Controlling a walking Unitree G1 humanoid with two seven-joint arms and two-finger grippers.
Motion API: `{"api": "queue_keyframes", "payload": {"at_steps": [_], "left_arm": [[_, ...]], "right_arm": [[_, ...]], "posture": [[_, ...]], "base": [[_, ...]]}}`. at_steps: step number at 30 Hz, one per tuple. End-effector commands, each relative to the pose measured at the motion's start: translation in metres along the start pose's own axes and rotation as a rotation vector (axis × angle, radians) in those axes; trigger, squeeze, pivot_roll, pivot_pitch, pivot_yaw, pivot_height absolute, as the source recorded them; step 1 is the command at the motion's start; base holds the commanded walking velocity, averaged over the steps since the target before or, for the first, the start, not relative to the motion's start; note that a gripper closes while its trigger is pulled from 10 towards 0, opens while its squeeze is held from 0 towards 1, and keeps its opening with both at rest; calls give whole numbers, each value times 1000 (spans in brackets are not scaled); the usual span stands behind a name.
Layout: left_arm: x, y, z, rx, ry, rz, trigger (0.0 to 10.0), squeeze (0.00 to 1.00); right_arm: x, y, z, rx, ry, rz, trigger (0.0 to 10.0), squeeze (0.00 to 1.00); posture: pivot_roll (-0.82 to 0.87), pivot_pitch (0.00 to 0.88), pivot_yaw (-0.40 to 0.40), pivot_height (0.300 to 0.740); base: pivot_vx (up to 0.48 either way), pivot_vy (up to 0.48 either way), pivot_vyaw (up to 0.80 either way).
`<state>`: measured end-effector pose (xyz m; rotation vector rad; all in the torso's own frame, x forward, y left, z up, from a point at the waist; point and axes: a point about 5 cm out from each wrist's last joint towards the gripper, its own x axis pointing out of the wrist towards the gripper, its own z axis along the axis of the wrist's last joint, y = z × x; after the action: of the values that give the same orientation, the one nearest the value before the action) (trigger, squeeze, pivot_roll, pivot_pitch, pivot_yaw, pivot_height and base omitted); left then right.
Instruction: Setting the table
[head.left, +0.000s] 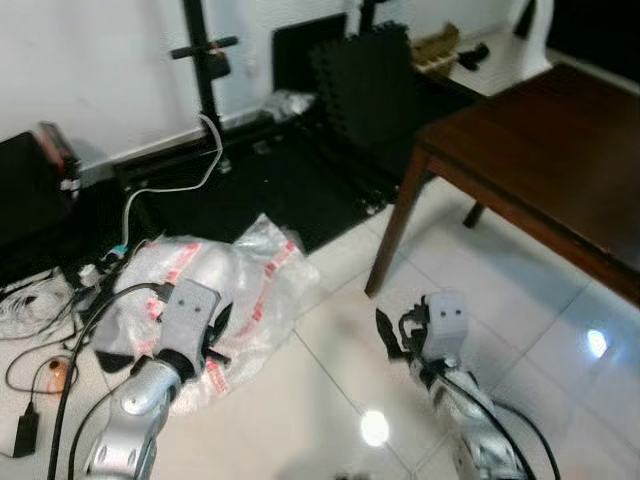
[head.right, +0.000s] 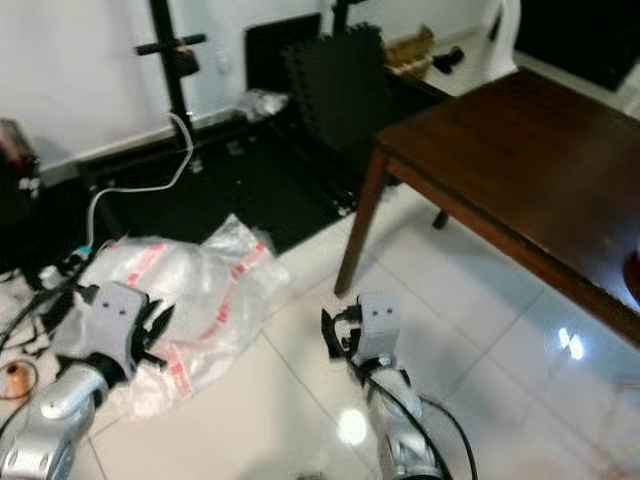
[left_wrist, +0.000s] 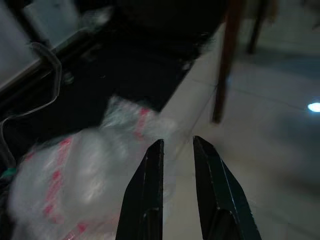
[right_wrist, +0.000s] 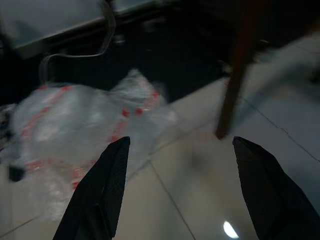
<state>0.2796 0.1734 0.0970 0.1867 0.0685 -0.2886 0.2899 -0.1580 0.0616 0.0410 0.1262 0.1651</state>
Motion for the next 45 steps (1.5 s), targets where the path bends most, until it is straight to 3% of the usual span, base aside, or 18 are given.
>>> {"api": "queue_keyframes", "payload": {"at_steps": [1,6,13,27,39,45], "left_arm": [[2,-2,9,-28,-27,-9,10000,0],[10,-1,34,-107,-88,27,10000,0],[14,-7,56,-69,-139,-13,10000,0],[20,-9,91,-77,-231,-1,10000,0],[21,-13,101,-72,-255,-16,10000,0],[25,-19,103,-31,-277,-10,10000,0]], "right_arm": [[-1,-2,6,11,-20,-15,10000,0],[3,0,26,21,-86,-10,10000,0],[7,4,48,30,-150,-6,10000,0],[6,5,72,57,-209,-21,10000,0],[5,6,80,77,-230,-30,10000,0],[6,16,87,73,-264,3,10000,0]], "posture": [[-20,61,52,740],[-22,59,51,740],[-24,57,51,740],[-28,65,56,740],[-32,65,63,740],[-36,63,64,740]], "base": [[0,0,-800],[0,0,-800],[0,0,-800],[0,0,-800],[0,0,-779],[417,0,0]]}}
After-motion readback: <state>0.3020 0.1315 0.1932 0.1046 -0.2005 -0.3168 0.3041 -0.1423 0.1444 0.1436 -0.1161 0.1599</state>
